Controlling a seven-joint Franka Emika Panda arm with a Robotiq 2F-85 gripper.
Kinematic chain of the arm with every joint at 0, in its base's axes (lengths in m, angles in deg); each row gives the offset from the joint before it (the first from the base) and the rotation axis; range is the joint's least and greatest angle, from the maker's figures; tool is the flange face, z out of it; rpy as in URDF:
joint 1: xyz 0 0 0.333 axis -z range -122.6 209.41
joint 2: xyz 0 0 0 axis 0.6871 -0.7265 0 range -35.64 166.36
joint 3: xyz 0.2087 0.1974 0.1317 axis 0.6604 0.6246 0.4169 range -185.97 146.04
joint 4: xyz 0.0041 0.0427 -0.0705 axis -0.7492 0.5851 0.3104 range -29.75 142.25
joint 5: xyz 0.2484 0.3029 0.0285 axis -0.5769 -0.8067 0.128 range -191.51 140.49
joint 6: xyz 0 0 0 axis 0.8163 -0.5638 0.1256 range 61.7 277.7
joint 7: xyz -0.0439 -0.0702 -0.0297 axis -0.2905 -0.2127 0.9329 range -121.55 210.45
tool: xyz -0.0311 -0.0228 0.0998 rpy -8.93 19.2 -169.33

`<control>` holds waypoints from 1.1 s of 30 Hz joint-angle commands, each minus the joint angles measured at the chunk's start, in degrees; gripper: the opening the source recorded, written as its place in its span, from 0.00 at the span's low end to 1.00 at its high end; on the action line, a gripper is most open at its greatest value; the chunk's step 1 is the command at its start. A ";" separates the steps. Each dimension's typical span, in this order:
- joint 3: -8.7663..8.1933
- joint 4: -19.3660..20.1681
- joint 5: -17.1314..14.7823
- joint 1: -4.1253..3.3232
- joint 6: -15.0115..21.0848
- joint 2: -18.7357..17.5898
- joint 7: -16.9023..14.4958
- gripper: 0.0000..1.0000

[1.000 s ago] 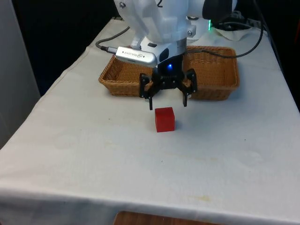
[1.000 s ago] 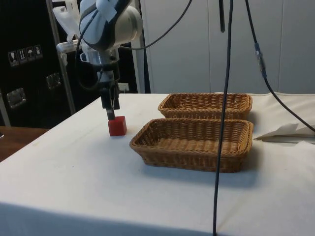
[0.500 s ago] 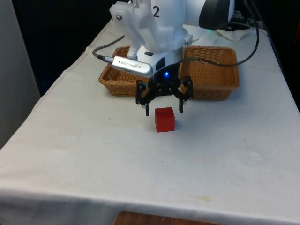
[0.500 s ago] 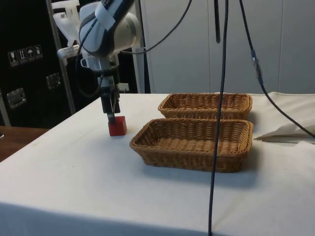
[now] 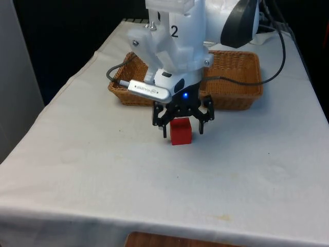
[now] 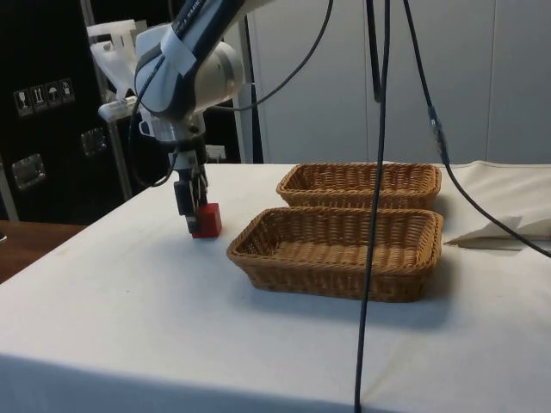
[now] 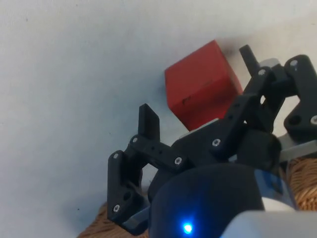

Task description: Pick up the red cube and place it into the right basket.

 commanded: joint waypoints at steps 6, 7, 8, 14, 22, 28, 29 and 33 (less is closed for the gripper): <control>0.11 -0.06 -0.17 0.11 0.34 -0.23 -0.11 0.54; 0.11 -0.06 -0.17 0.11 0.34 -0.29 -0.11 0.42; 0.11 -0.06 -0.17 0.11 0.34 -0.29 -0.11 0.31; 0.11 -0.06 -0.17 0.11 0.34 -0.34 -0.11 0.02; -0.06 0.06 -0.06 0.00 -0.06 -0.06 -0.06 0.03; -0.97 4.30 0.63 -0.86 -1.09 5.16 -0.29 0.03; -1.03 4.93 0.74 -0.92 -1.15 5.79 -0.34 0.03; -1.20 7.68 1.26 -1.09 -1.49 8.88 -0.57 0.03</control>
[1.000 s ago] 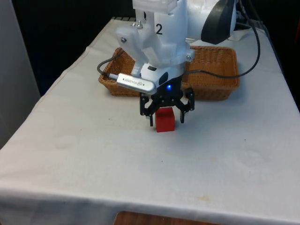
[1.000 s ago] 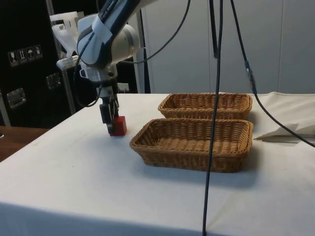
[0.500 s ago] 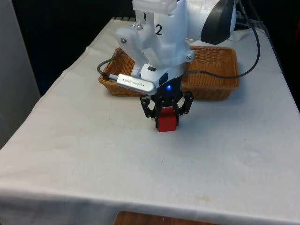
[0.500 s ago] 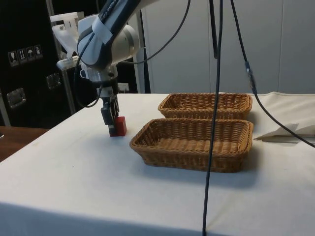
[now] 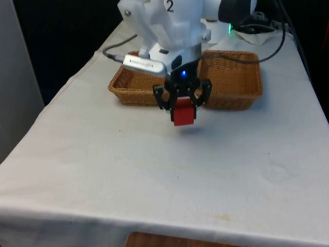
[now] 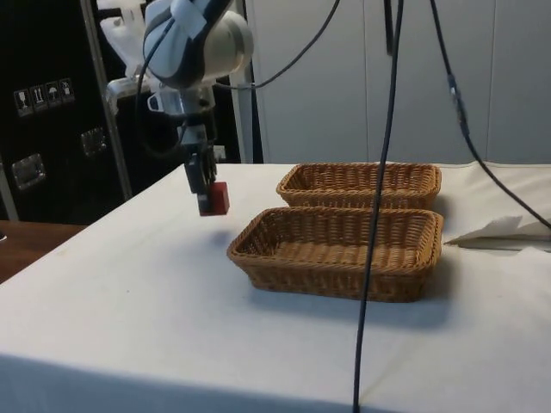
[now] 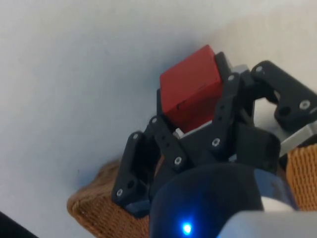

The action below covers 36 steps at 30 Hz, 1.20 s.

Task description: Pick up the red cube and place it into the right basket.

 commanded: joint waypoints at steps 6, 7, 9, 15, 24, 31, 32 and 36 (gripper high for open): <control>-0.63 4.93 1.32 -0.57 0.00 5.44 -0.23 0.03; -0.69 6.07 1.78 -0.57 0.00 6.88 -0.23 0.03; -0.69 6.70 2.01 -0.57 -0.06 7.62 -0.23 0.03; -0.97 10.14 3.21 -0.52 -0.11 11.97 -0.29 0.03; -1.89 15.99 5.10 -0.40 0.57 18.74 -1.15 0.03; -2.92 19.65 5.50 -0.40 1.20 22.23 -2.58 0.03; -3.09 20.17 5.50 -0.40 1.26 22.69 -2.81 0.03; -3.50 21.66 5.50 -0.34 1.60 24.06 -3.55 0.03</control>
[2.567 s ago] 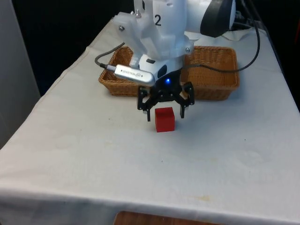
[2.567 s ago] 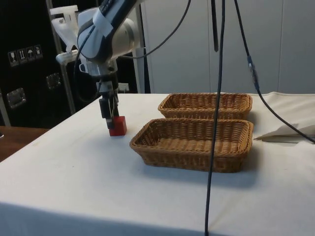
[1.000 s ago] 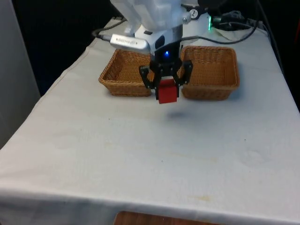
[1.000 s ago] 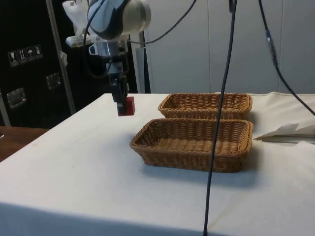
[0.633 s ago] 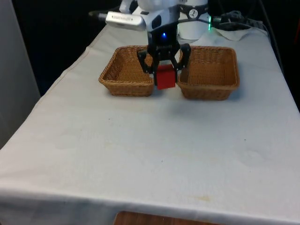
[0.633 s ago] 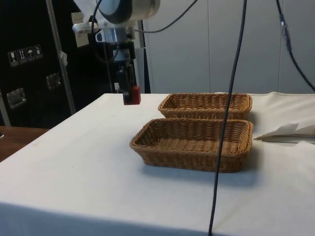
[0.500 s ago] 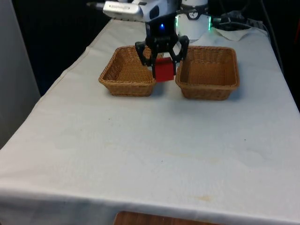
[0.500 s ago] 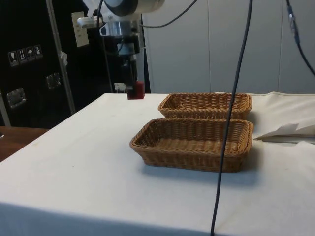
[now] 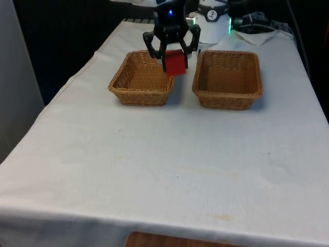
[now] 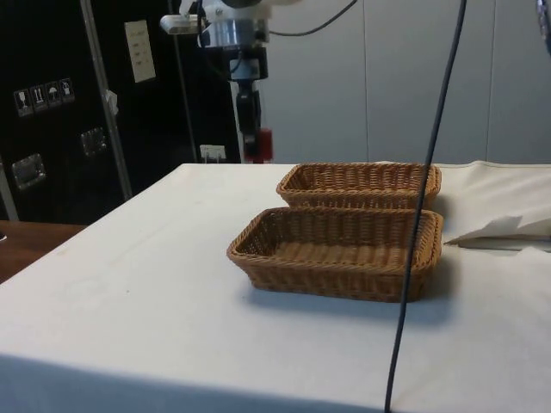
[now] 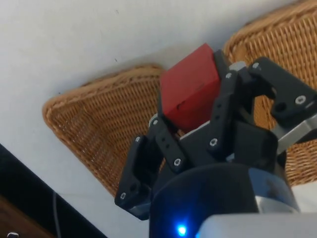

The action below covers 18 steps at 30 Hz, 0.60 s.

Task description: Pick up the red cube and place it into the right basket.

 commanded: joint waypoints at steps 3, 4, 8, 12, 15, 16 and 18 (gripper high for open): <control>-0.92 2.81 0.74 -0.06 1.66 2.29 -1.09 0.03; -1.15 3.32 0.69 0.00 1.83 2.69 -1.38 0.03; -1.60 4.18 0.06 0.00 1.55 3.32 -2.52 0.03; -2.98 6.65 0.69 0.06 3.09 5.10 -4.18 0.03; -3.84 7.91 0.69 0.06 3.72 5.79 -5.50 0.03; -4.07 8.25 0.69 0.06 3.84 5.96 -5.84 0.03; -4.35 8.59 0.69 0.06 4.01 6.13 -6.25 0.03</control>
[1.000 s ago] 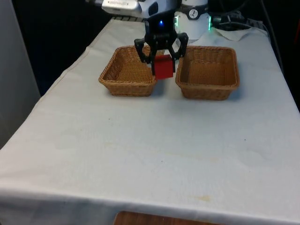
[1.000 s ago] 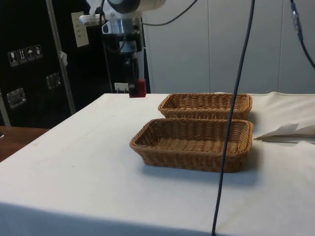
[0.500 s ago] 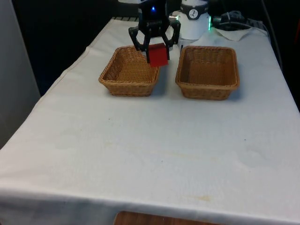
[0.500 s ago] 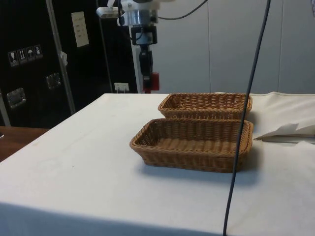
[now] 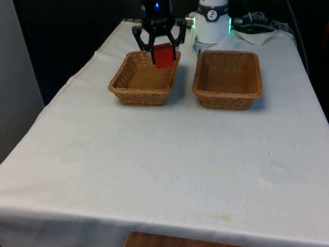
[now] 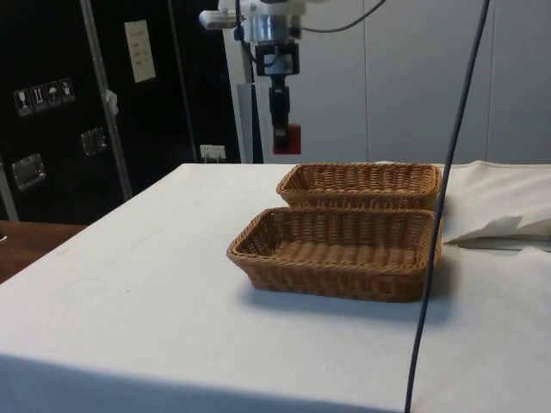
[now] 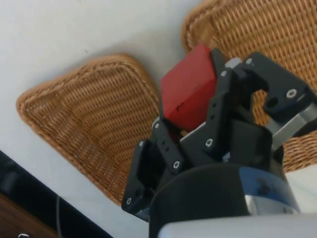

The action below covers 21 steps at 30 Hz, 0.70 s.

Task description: Pick up the red cube and place it into the right basket.

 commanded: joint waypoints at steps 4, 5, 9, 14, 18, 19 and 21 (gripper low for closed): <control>-1.09 1.66 0.80 0.00 1.43 0.74 -1.15 0.03; -1.32 1.95 0.86 0.00 1.55 0.86 -1.43 0.03; -2.35 2.92 0.97 0.00 2.06 0.74 -2.69 0.03; -3.38 4.01 1.55 -0.06 2.92 0.63 -3.67 0.03; -4.01 4.58 1.66 0.00 2.64 0.63 -4.24 0.03; -4.41 5.10 2.58 0.00 3.67 0.57 -4.24 0.03; -4.81 5.50 2.92 0.00 3.90 0.52 -4.47 0.03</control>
